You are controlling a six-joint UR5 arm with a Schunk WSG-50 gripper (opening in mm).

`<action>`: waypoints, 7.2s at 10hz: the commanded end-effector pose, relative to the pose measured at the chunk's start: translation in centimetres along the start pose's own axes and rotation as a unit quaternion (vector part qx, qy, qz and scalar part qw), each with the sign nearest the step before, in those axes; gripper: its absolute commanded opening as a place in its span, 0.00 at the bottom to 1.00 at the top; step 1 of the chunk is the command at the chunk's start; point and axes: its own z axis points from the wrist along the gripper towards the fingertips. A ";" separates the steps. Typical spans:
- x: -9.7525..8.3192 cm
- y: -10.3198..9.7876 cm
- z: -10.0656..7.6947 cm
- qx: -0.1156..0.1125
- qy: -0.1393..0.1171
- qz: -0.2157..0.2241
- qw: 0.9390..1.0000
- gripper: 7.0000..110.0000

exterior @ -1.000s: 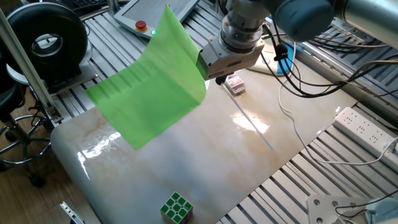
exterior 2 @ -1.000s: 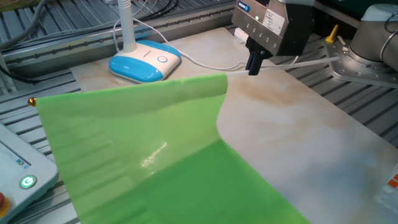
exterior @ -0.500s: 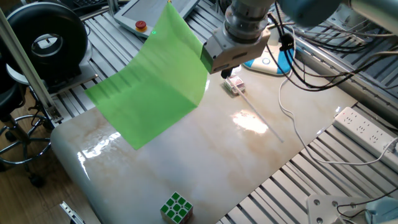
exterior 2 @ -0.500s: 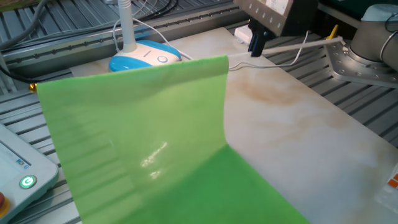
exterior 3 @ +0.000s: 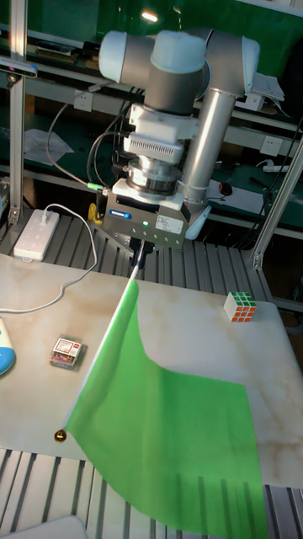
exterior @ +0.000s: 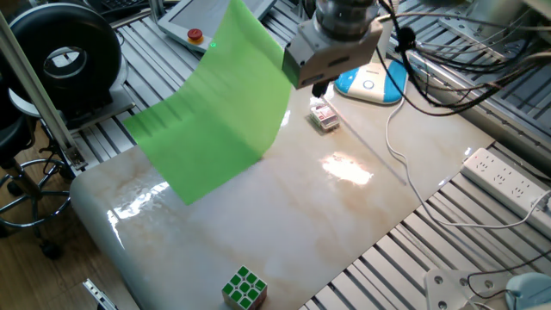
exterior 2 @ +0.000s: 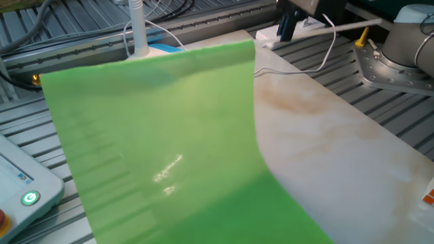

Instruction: Wave the flag

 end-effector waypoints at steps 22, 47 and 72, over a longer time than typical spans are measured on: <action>-2.5 2.5 -7.2 -0.032 -0.019 -0.005 0.999 0.00; 1.2 6.9 -20.3 0.002 0.051 0.021 0.999 0.00; 0.1 17.4 -19.9 -0.045 0.087 0.208 0.973 0.00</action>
